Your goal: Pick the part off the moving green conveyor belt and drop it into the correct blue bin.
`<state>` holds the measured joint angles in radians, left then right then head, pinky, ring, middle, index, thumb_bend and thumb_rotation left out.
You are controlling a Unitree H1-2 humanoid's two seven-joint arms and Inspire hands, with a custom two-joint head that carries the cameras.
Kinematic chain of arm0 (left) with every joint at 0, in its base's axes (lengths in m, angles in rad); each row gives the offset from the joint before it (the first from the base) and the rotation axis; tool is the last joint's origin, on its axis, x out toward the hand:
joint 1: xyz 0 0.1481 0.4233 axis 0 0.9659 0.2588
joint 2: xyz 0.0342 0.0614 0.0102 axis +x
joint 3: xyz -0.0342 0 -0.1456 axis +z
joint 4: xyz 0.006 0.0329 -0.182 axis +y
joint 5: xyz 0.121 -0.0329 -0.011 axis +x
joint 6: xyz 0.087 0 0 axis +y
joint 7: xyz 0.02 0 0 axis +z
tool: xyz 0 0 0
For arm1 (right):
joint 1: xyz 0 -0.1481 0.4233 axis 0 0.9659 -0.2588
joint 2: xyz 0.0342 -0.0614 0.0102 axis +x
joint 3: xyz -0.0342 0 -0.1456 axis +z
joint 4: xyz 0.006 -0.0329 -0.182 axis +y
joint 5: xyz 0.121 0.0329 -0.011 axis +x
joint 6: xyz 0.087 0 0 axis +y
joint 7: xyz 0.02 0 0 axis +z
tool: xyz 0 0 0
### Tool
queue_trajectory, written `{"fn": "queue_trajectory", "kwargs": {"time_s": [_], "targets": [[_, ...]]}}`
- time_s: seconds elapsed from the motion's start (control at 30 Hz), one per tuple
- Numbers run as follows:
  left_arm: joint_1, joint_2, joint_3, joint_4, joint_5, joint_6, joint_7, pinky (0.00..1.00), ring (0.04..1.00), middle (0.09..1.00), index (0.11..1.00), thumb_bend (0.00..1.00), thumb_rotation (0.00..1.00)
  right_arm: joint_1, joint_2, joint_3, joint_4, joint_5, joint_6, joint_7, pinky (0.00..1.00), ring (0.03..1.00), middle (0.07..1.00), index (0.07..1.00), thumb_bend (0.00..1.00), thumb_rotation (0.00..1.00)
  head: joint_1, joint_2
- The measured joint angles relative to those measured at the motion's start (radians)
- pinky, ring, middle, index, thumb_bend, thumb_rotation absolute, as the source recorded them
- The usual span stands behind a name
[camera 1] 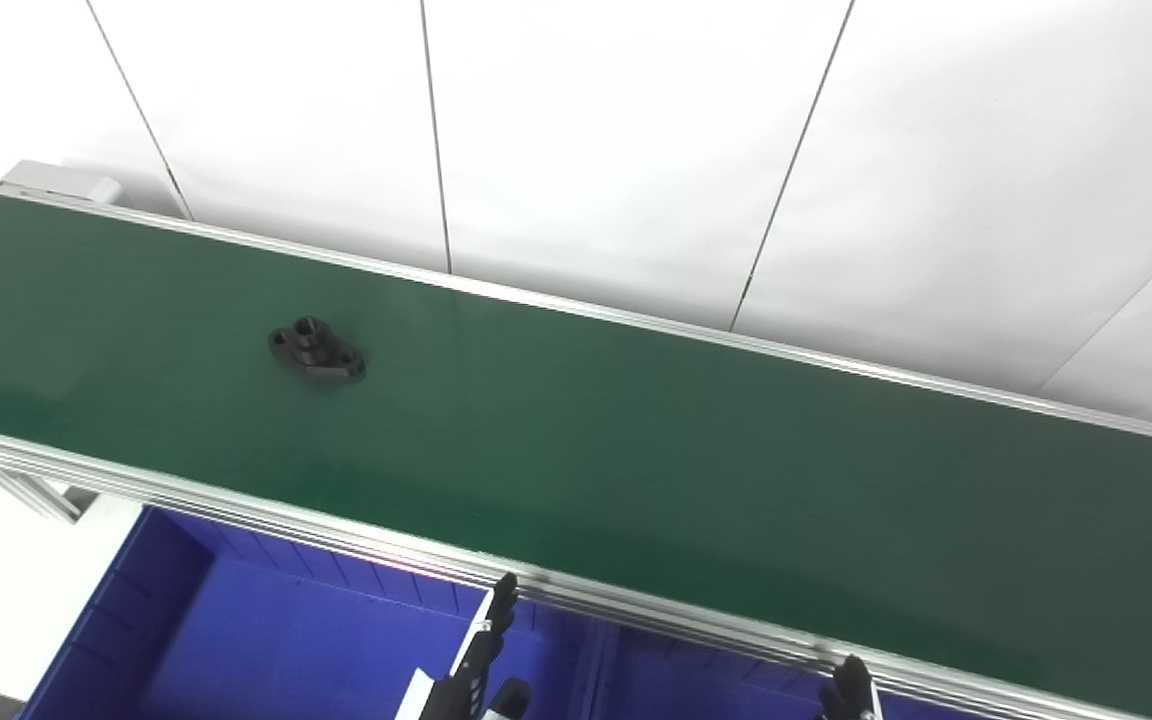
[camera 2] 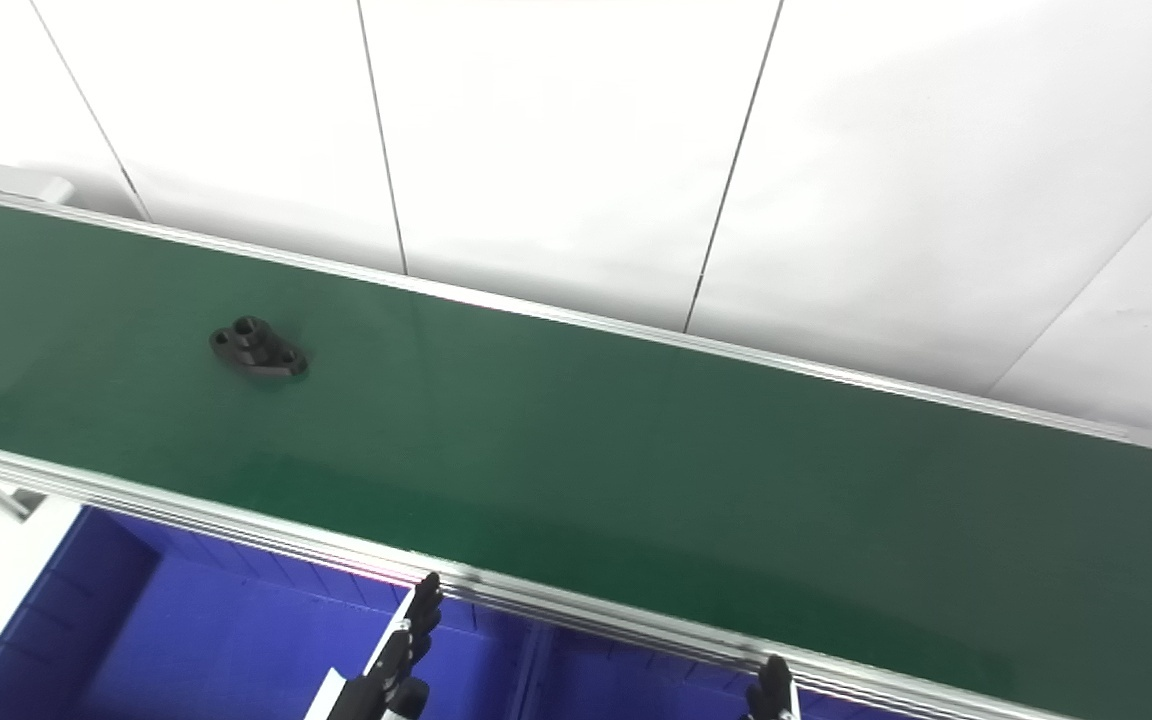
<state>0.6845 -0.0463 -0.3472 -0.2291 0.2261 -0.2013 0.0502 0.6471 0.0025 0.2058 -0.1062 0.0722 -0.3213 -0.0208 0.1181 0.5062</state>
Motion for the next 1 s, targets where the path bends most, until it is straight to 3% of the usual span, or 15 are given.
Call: {"fn": "queue_trajectory", "kwargs": {"time_s": [0.17, 0.27, 0.33, 0.53, 0.7, 0.77, 0.83, 0.93, 1.0], "targets": [[0.000, 0.002, -0.001, -0.001, -0.001, 0.001, 0.000, 0.96, 0.976, 1.000, 1.000, 0.60, 1.00, 0.004, 0.003, 0.001, 0.002, -0.056, -0.079, 0.001, 1.00, 1.000, 1.000, 1.000, 0.87, 0.96, -0.040, 0.009], [0.001, 0.005, -0.005, -0.002, -0.005, 0.001, -0.002, 0.94, 0.970, 1.000, 1.000, 0.60, 1.00, 0.017, 0.006, 0.004, -0.023, -0.096, -0.083, 0.000, 1.00, 1.000, 1.000, 1.000, 0.83, 0.93, -0.055, 0.017], [0.002, 0.005, -0.004, -0.003, -0.008, 0.001, -0.003, 0.99, 0.980, 1.000, 1.000, 0.59, 1.00, 0.035, 0.010, 0.005, -0.072, -0.148, -0.083, -0.006, 1.00, 0.981, 0.975, 1.000, 0.82, 0.89, -0.072, 0.021], [0.008, 0.008, -0.005, -0.020, -0.029, 0.011, -0.012, 1.00, 0.993, 1.000, 1.000, 0.59, 1.00, 0.009, 0.043, 0.000, -0.203, -0.320, -0.082, -0.032, 0.86, 0.887, 0.891, 0.944, 0.86, 0.79, -0.126, 0.034], [0.008, 0.018, -0.003, -0.036, -0.046, 0.015, -0.022, 1.00, 0.992, 1.000, 1.000, 0.61, 1.00, -0.130, 0.063, -0.012, -0.317, -0.437, -0.048, -0.032, 0.79, 0.884, 0.913, 0.929, 0.85, 0.72, -0.143, 0.049], [0.009, 0.026, 0.001, -0.036, -0.047, 0.015, -0.023, 1.00, 0.991, 1.000, 1.000, 0.60, 1.00, -0.201, 0.064, -0.020, -0.336, -0.496, -0.004, -0.018, 0.70, 0.854, 0.900, 0.913, 0.91, 0.76, -0.143, 0.058], [0.008, 0.029, 0.004, -0.037, -0.047, 0.015, -0.023, 1.00, 0.987, 1.000, 1.000, 0.61, 1.00, -0.296, 0.072, -0.033, -0.343, -0.579, 0.068, -0.002, 0.68, 0.841, 0.895, 0.904, 0.95, 0.78, -0.144, 0.061], [0.008, 0.030, 0.003, -0.042, -0.048, 0.018, -0.027, 1.00, 0.997, 1.000, 1.000, 0.64, 1.00, -0.437, 0.085, -0.037, -0.343, -0.643, 0.154, 0.016, 0.73, 0.853, 0.898, 0.913, 0.99, 0.84, -0.140, 0.067], [0.011, 0.031, 0.003, -0.050, -0.052, 0.033, -0.030, 1.00, 0.999, 1.000, 1.000, 0.64, 1.00, -0.505, 0.083, -0.031, -0.320, -0.650, 0.171, 0.029, 0.74, 0.855, 0.900, 0.918, 1.00, 0.84, -0.135, 0.067]]}}
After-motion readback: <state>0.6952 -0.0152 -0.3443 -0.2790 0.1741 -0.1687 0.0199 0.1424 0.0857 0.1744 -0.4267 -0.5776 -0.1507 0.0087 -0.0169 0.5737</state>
